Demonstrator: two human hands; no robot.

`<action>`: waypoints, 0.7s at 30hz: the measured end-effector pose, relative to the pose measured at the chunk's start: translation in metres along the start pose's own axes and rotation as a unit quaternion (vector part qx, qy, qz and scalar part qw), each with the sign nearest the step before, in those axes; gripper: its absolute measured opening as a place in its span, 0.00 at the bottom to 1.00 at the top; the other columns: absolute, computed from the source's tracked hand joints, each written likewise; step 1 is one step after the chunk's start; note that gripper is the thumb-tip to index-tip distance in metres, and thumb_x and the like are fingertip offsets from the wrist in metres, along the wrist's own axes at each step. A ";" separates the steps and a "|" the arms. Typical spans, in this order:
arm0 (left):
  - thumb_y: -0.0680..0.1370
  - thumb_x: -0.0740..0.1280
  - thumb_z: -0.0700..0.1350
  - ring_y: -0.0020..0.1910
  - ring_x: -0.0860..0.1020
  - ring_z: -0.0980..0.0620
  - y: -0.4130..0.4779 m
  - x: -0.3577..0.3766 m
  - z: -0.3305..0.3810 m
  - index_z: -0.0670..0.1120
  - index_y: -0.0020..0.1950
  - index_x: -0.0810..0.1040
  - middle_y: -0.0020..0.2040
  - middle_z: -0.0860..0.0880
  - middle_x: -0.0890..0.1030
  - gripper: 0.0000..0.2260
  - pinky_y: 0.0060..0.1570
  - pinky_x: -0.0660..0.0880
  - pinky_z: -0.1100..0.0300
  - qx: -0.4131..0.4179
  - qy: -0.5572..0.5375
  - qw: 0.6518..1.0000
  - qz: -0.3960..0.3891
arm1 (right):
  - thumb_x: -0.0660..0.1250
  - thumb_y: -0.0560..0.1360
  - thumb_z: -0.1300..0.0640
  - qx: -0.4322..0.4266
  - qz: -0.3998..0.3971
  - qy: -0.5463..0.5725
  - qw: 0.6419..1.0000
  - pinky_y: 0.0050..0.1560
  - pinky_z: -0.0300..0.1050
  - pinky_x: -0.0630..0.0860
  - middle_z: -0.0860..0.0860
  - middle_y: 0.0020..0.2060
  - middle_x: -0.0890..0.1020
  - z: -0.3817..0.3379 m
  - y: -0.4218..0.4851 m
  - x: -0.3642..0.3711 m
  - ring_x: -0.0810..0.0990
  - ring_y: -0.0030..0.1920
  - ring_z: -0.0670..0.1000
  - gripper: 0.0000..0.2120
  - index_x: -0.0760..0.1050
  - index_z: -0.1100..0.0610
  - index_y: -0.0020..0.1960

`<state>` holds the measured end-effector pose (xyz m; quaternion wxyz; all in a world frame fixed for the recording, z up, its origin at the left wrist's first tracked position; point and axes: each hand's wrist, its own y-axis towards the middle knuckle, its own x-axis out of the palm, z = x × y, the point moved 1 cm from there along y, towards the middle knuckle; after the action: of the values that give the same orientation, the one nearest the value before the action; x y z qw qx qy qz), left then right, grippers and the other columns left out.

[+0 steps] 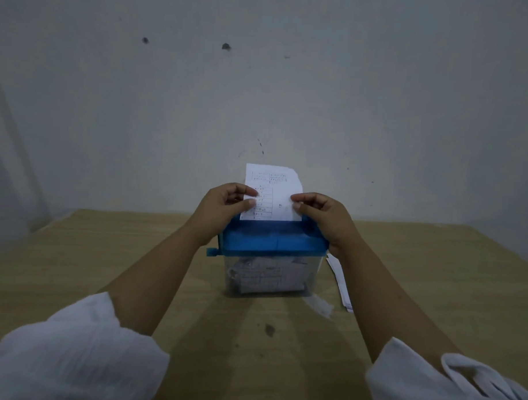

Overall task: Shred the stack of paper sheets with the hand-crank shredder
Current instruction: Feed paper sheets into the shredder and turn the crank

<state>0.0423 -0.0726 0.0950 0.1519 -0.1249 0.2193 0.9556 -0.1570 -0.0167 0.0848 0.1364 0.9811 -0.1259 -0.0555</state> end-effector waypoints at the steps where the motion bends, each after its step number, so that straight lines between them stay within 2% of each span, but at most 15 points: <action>1: 0.77 0.67 0.41 0.47 0.78 0.61 -0.003 -0.001 0.000 0.49 0.51 0.79 0.48 0.54 0.80 0.05 0.51 0.76 0.62 -0.002 -0.007 1.000 -0.007 | 0.67 0.75 0.62 -0.001 -0.002 0.002 1.000 0.46 0.39 0.79 0.46 0.45 0.81 0.000 -0.002 -0.001 0.78 0.47 0.46 0.06 0.80 0.52 0.46; 6: 0.75 0.70 0.41 0.41 0.79 0.52 -0.015 -0.005 0.003 0.50 0.47 0.79 0.40 0.45 0.81 0.04 0.46 0.77 0.54 -0.015 -0.034 0.999 -0.024 | 0.69 0.73 0.62 -0.002 0.004 0.008 1.000 0.51 0.46 0.78 0.48 0.45 0.82 -0.001 -0.012 -0.007 0.78 0.48 0.49 0.05 0.81 0.53 0.46; 8: 0.74 0.71 0.42 0.38 0.79 0.53 -0.018 -0.005 0.004 0.50 0.47 0.79 0.37 0.46 0.81 0.05 0.43 0.78 0.57 -0.009 -0.020 1.000 -0.013 | 0.69 0.73 0.62 -0.005 0.006 0.002 1.000 0.52 0.47 0.78 0.48 0.44 0.82 -0.002 -0.015 -0.007 0.79 0.49 0.50 0.05 0.81 0.53 0.45; 12: 0.72 0.73 0.42 0.44 0.80 0.58 -0.019 -0.009 0.007 0.50 0.46 0.79 0.45 0.54 0.81 0.06 0.39 0.79 0.64 -0.002 0.006 1.000 0.012 | 0.70 0.73 0.61 -0.028 0.002 -0.041 0.999 0.50 0.42 0.79 0.47 0.44 0.82 -0.008 -0.017 -0.006 0.79 0.48 0.48 0.04 0.80 0.52 0.45; 15: 0.72 0.72 0.42 0.44 0.79 0.60 -0.020 -0.007 0.009 0.48 0.47 0.79 0.46 0.57 0.80 0.06 0.36 0.78 0.70 0.005 0.026 1.000 0.013 | 0.71 0.72 0.60 -0.036 0.005 -0.081 0.996 0.50 0.41 0.78 0.47 0.44 0.81 -0.011 -0.015 -0.009 0.79 0.48 0.47 0.04 0.80 0.52 0.44; 18: 0.73 0.72 0.43 0.44 0.79 0.59 -0.020 -0.006 0.010 0.49 0.48 0.79 0.46 0.54 0.81 0.06 0.40 0.76 0.66 0.009 0.051 0.998 0.020 | 0.70 0.72 0.61 -0.036 0.007 -0.079 0.996 0.49 0.38 0.78 0.46 0.43 0.81 -0.010 -0.015 -0.007 0.79 0.46 0.45 0.04 0.80 0.53 0.44; 21: 0.74 0.71 0.42 0.48 0.78 0.56 -0.025 -0.005 0.007 0.49 0.49 0.79 0.47 0.53 0.81 0.06 0.53 0.75 0.59 0.015 0.099 0.994 0.046 | 0.70 0.72 0.61 -0.043 0.009 -0.092 0.995 0.45 0.33 0.77 0.45 0.42 0.81 -0.011 -0.014 -0.007 0.78 0.44 0.43 0.04 0.80 0.54 0.46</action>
<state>0.0546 -0.0487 0.0934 0.0871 -0.2060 0.2529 0.9413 -0.1585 0.0011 0.0916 0.1672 0.9638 -0.1440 -0.1495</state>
